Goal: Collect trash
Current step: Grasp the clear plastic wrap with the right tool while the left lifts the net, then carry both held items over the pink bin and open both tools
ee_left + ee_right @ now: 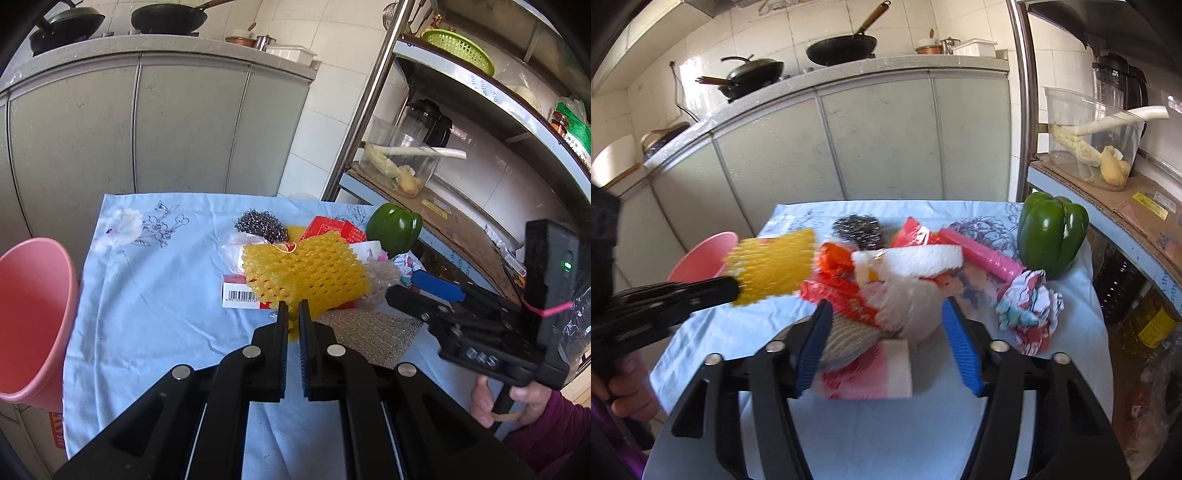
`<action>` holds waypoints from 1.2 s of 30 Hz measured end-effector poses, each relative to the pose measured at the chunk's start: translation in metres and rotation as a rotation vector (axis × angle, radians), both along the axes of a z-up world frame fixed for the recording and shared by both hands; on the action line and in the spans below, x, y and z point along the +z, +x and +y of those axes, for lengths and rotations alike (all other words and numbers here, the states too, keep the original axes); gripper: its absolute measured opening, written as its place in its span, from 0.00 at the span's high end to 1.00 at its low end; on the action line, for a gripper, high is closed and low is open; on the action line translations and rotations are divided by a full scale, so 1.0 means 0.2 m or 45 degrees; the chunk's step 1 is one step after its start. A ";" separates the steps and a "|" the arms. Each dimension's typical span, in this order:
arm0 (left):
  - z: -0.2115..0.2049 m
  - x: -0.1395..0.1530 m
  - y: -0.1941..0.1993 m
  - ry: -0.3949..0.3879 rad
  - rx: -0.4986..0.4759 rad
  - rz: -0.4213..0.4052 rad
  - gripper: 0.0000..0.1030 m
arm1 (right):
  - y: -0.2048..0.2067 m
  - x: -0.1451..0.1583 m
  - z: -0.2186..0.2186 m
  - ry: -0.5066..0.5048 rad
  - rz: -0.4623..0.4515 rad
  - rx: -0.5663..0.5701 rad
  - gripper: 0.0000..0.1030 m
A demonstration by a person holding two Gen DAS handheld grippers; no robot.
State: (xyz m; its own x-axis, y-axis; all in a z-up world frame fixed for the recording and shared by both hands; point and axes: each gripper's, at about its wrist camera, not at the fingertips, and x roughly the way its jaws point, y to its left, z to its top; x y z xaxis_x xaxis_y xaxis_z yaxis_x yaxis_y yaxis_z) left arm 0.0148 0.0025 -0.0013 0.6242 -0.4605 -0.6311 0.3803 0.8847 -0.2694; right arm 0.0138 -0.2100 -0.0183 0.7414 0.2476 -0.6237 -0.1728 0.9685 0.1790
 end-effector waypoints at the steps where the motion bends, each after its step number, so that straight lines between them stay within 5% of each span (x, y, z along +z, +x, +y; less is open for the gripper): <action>1: 0.01 0.00 0.00 0.000 0.004 -0.004 0.95 | 0.02 -0.01 0.00 -0.010 0.013 -0.012 0.49; 12: 0.08 0.01 -0.01 -0.029 0.021 -0.008 0.95 | 0.04 -0.04 -0.03 0.013 0.071 -0.041 0.83; 13: 0.08 0.01 -0.02 -0.032 0.023 -0.012 0.95 | 0.03 -0.03 -0.03 0.017 0.068 -0.043 0.92; 24: 0.17 0.06 -0.06 -0.061 0.064 -0.056 0.95 | -0.09 0.15 -0.07 0.032 -0.027 -0.064 0.94; 36: 0.40 0.11 -0.13 -0.051 0.235 -0.118 0.95 | -0.01 0.38 0.31 0.012 -0.147 0.228 0.94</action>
